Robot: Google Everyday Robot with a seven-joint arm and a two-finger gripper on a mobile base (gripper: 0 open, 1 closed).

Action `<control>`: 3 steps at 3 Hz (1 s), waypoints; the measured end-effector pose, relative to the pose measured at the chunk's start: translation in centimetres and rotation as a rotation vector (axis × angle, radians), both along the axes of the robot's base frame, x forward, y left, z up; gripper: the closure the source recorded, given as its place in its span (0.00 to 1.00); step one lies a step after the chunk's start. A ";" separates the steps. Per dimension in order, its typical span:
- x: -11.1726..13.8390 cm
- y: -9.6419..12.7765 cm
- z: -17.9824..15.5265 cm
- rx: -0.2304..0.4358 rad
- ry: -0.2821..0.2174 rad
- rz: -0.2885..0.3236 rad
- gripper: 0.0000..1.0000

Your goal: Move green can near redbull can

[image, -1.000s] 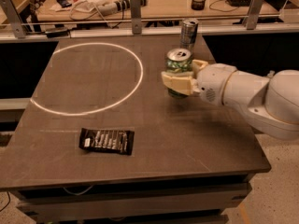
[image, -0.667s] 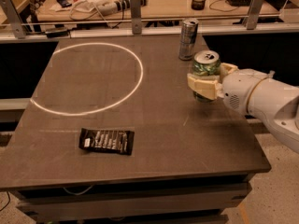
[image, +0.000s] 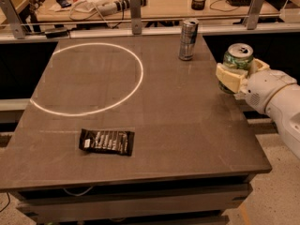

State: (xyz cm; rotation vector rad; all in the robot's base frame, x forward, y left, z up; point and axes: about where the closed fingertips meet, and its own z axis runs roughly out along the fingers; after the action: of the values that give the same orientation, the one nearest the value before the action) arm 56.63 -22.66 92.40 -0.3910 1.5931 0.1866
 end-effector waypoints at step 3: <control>8.8 6.1 0.7 0.140 -0.016 0.177 1.00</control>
Offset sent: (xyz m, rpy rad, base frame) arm 0.1172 0.0384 -0.0327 0.1858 0.0146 0.1422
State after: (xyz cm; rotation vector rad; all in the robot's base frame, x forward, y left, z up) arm 65.38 -16.56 93.14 -0.4227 1.5192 0.4272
